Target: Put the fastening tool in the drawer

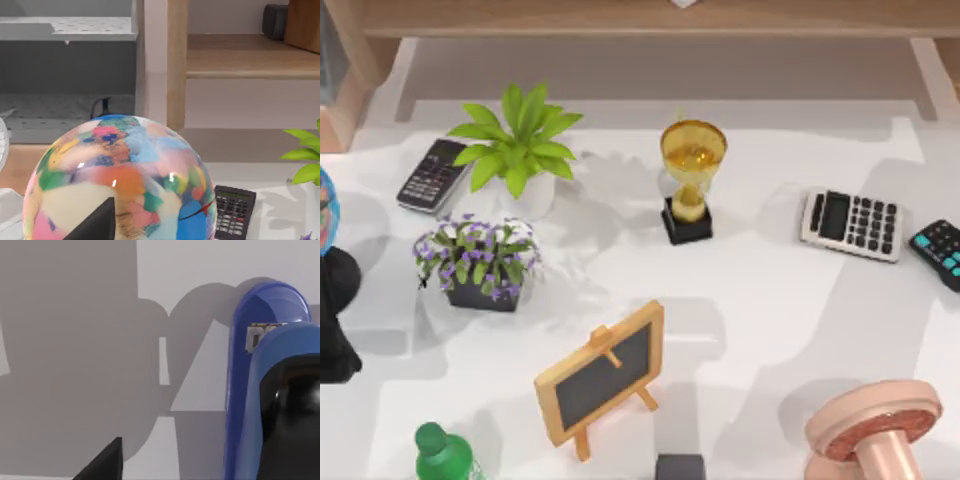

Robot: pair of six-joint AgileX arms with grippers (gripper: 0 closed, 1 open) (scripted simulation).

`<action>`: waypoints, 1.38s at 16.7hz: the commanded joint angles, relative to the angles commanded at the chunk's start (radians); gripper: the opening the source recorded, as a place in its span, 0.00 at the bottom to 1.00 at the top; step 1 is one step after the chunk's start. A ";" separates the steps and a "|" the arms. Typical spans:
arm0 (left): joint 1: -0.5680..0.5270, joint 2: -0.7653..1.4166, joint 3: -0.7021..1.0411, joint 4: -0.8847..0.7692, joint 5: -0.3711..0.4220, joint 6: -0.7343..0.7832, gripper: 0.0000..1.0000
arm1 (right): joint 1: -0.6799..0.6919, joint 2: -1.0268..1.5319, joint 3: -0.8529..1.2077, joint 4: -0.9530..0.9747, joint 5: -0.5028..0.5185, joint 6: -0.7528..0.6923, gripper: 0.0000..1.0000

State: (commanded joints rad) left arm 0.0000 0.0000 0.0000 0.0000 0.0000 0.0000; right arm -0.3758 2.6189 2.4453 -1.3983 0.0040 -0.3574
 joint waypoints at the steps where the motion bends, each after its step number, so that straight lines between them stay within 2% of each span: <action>1: 0.000 0.000 0.000 0.000 0.000 0.000 1.00 | -0.001 0.000 0.000 0.000 0.000 0.000 1.00; 6: 0.000 0.000 0.000 0.000 0.000 0.000 1.00 | -0.003 -0.082 -0.055 0.047 -0.021 -0.024 1.00; 11: 0.000 0.000 0.000 0.000 0.000 0.000 1.00 | -0.040 -0.294 -0.231 0.276 -0.092 -0.108 1.00; 16: 0.000 0.000 0.000 0.000 0.000 0.000 1.00 | -0.175 -0.489 -0.510 0.694 -0.180 -0.248 1.00; 23: 0.000 0.000 0.000 0.000 0.000 0.000 1.00 | -0.422 -0.665 -1.003 1.464 -0.323 -0.522 1.00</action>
State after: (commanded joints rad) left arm 0.0000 0.0000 0.0000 0.0000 0.0000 0.0000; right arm -0.7979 1.9542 1.4423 0.0658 -0.3194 -0.8790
